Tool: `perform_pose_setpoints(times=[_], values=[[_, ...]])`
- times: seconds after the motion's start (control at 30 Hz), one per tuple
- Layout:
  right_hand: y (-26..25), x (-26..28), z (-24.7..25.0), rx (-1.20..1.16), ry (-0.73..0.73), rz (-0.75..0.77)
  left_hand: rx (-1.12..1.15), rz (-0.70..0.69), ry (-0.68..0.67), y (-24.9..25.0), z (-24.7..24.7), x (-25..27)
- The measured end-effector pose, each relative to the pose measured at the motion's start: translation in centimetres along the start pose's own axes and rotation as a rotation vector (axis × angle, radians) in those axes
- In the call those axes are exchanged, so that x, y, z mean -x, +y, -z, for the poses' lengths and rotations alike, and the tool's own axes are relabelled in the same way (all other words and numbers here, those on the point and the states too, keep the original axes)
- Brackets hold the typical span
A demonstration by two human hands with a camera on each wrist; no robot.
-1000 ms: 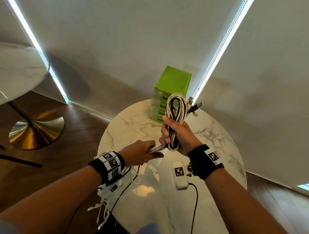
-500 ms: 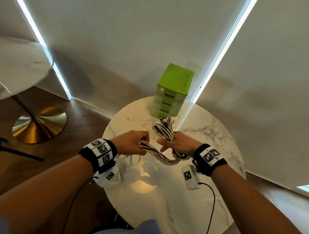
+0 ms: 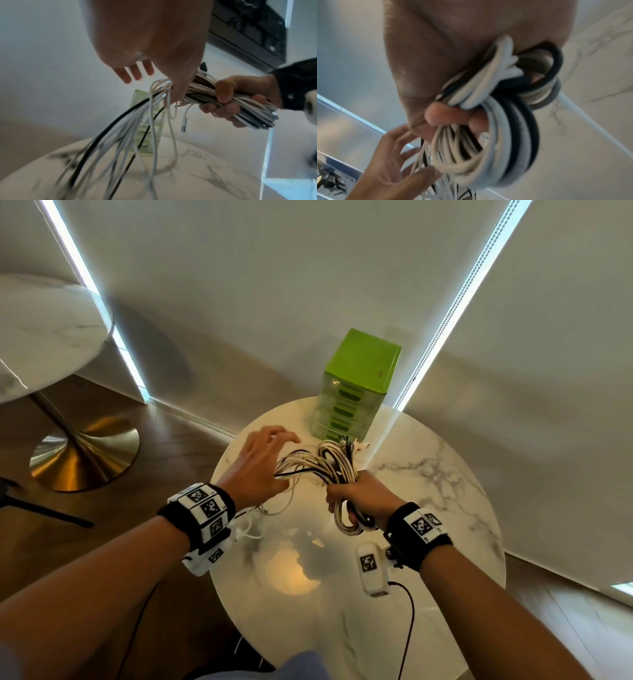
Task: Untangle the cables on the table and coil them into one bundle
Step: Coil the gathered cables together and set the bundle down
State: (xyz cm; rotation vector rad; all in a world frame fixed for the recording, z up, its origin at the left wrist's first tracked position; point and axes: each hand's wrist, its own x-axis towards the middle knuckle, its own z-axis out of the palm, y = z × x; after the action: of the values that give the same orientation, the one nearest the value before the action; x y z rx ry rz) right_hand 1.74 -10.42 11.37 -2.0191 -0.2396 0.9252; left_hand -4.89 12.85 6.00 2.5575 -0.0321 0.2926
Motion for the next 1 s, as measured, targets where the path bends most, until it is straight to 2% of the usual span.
perform_pose_setpoints(times=[0.07, 0.13, 0.2, 0.3, 0.33, 0.43, 0.5, 0.6, 0.7, 0.77, 0.83, 0.87, 1.0], values=[[-0.1, -0.1, 0.7, -0.054, 0.056, -0.001, 0.029, 0.122, 0.052, -0.6, -0.3, 0.3], [-0.3, -0.4, 1.2, -0.092, 0.115, -0.007, 0.106, 0.143, -0.005, -0.6, -0.6, 0.6], [-0.5, -0.6, 1.6, -0.117, 0.15, -0.022, 0.159, 0.103, -0.013, -0.6, -1.0, 0.9], [-0.6, -0.8, 1.9, -0.109, 0.166, -0.053, 0.153, 0.02, 0.151, -0.7, -1.3, 0.8], [-0.7, -0.8, 2.0, -0.111, 0.174, -0.058, 0.178, 0.022, 0.169, -0.4, -1.0, 0.7], [-0.7, -0.9, 2.9, -0.115, 0.21, -0.065, 0.272, -0.022, 0.157, 0.6, -0.2, 0.5], [-0.6, -0.9, 3.2, -0.122, 0.226, -0.076, 0.301, -0.058, 0.059, 1.6, 0.4, 0.6], [-0.6, -0.7, 3.7, -0.152, 0.253, -0.077, 0.204, -0.028, -0.099, 1.8, 0.1, 1.0], [-0.4, -0.4, 4.4, -0.185, 0.305, -0.087, 0.134, 0.141, -0.242, 0.6, -0.1, 1.3], [-0.2, -0.2, 5.1, -0.229, 0.357, -0.097, -0.012, 0.259, -0.456, 0.0, -0.1, 1.8], [0.1, 0.0, 6.1, -0.289, 0.412, -0.104, -0.206, 0.307, -0.624, -0.8, -0.1, 2.8], [0.1, 0.2, 6.6, -0.293, 0.423, -0.101, -0.264, 0.311, -0.642, -1.2, -0.3, 3.3], [0.2, 0.8, 7.0, -0.177, 0.353, -0.057, -0.212, 0.222, -0.527, -2.2, -1.1, 4.1]])
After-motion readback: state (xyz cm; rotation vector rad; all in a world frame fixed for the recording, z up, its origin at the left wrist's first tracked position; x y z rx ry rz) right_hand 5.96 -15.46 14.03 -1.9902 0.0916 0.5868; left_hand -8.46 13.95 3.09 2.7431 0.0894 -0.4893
